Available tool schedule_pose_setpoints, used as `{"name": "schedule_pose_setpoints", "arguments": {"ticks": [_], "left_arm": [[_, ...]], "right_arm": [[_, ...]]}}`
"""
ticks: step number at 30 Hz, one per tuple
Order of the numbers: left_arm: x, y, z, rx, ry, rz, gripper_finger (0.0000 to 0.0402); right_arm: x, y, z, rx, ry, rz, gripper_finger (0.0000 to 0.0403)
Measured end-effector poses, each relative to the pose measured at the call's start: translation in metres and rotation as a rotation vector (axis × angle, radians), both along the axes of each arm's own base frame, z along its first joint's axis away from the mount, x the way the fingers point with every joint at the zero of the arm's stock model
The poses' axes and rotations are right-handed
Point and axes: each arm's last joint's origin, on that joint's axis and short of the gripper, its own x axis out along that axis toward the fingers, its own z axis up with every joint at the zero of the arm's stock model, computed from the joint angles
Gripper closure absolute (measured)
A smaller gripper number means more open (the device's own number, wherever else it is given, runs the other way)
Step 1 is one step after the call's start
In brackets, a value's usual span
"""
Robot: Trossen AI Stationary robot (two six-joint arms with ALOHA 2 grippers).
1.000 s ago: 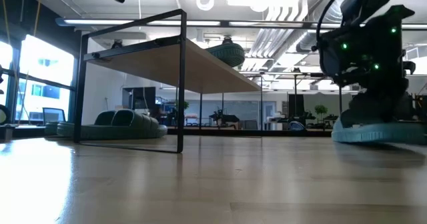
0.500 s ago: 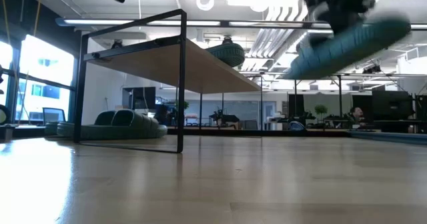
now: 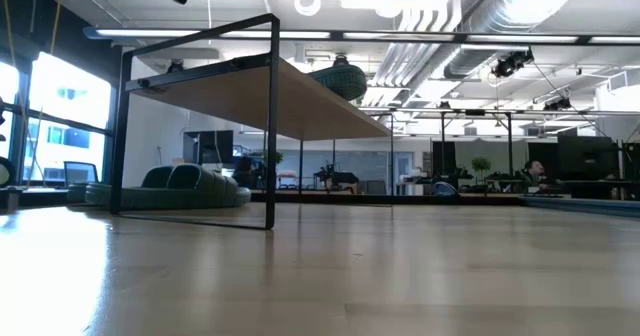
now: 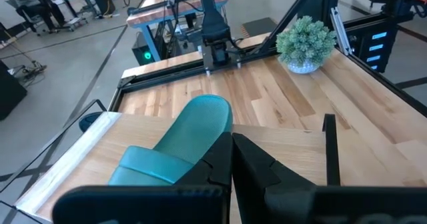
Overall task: Pick and place slides into the shelf
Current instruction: Put the green slide on the shelf
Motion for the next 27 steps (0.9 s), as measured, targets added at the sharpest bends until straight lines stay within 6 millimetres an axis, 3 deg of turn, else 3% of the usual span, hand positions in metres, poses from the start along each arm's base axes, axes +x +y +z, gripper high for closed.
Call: {"name": "schedule_pose_setpoints", "arguments": {"ticks": [5, 9, 12, 17, 21, 27], "left_arm": [[0.0, 0.0, 0.0, 0.0, 0.0, 0.0, 0.0401], [0.0, 0.0, 0.0, -0.001, 0.001, 0.0, 0.0401], [0.0, 0.0, 0.0, -0.001, 0.001, 0.0, 0.0401], [0.0, 0.0, 0.0, -0.001, 0.001, 0.0, 0.0401], [0.0, 0.0, 0.0, -0.001, 0.002, 0.0, 0.0401], [0.0, 0.0, 0.0, -0.001, 0.002, 0.0, 0.0401]], "right_arm": [[0.017, -0.026, 0.029, -0.158, -0.128, 0.191, 0.0403], [0.038, -0.059, 0.027, -0.211, -0.152, 0.208, 0.0403], [0.064, -0.086, 0.009, -0.18, -0.129, 0.23, 0.0403], [0.111, -0.12, -0.038, -0.115, -0.018, 0.203, 0.0403], [0.14, -0.132, -0.071, -0.067, 0.029, 0.171, 0.0403], [0.161, -0.138, -0.105, 0.037, 0.066, 0.164, 0.0403]]}}
